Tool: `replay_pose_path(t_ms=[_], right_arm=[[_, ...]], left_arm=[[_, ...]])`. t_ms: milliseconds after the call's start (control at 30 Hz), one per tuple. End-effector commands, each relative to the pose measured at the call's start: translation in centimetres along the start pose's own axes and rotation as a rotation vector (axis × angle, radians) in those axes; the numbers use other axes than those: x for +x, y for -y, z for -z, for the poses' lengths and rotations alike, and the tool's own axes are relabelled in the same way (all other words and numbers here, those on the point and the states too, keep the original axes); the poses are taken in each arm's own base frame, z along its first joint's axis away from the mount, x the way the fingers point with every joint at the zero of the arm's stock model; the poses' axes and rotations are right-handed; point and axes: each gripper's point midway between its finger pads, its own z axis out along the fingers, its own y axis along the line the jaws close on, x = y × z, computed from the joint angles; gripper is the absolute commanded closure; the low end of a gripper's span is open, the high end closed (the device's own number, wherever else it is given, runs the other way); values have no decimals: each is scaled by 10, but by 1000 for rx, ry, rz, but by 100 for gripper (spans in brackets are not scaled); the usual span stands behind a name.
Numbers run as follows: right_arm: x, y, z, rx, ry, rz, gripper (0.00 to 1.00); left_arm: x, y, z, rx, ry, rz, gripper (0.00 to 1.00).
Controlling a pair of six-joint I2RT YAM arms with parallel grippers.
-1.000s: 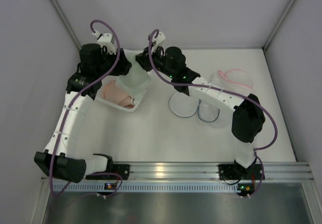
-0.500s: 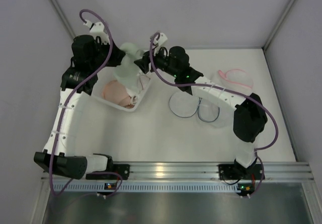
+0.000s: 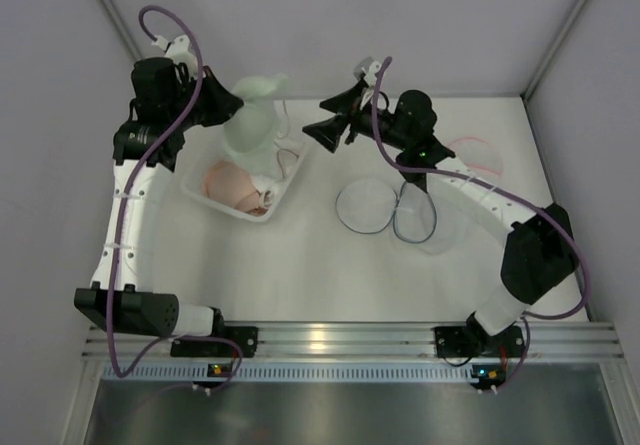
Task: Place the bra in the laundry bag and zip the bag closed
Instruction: Pick up the bra from the bin.
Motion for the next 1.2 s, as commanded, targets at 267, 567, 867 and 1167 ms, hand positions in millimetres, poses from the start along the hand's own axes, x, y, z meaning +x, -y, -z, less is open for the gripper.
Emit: replay_pose_path(t_ms=[267,567,867,1167], right_arm=[[-36,-92,-38,-472,152,77,15],[-17,-88,-85,-420,67,187,14],[7,-82,-110,-394,8,215,19],[10,-93,-106,-417,-10,194,71]], left_arm=[[-11,22,17,88,18,-3,98],[-6,26,20,117,5,-10,99],[-9,32,26,135,15,-15,99],[-10,12,21,28,40,-6,98]])
